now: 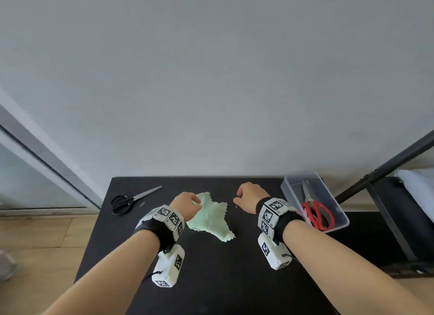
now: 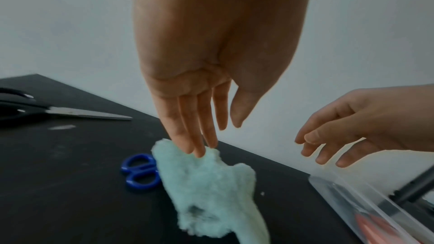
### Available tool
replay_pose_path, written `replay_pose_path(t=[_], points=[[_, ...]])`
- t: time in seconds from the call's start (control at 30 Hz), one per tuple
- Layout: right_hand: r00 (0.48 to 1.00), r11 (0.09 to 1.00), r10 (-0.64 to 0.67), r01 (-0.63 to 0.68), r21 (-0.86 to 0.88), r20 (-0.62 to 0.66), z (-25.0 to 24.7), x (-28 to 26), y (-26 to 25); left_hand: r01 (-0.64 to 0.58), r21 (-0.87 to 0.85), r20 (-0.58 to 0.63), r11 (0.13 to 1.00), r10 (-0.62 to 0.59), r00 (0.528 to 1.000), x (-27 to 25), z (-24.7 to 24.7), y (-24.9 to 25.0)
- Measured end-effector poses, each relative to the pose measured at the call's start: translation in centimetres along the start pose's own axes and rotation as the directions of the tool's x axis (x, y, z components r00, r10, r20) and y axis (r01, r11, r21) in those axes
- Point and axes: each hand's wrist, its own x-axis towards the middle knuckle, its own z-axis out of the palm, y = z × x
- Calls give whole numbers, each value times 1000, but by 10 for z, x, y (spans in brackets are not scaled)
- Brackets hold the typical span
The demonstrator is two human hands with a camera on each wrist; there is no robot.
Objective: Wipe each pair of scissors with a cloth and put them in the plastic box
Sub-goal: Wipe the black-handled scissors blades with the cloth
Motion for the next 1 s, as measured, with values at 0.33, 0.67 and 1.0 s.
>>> replay_pose_path(t=[0.33, 0.67, 1.0], points=[[992, 993, -104, 107, -42, 78, 55, 14, -128, 91, -25, -98, 996, -93, 991, -11, -96, -112], [975, 983, -133, 152, -101, 179, 103, 46, -202, 178, 35, -176, 983, -169, 970, 9, -144, -178], [956, 990, -118, 135, -47, 270, 143, 85, -242, 208, 84, -95, 975, -200, 975, 51, -158, -205]])
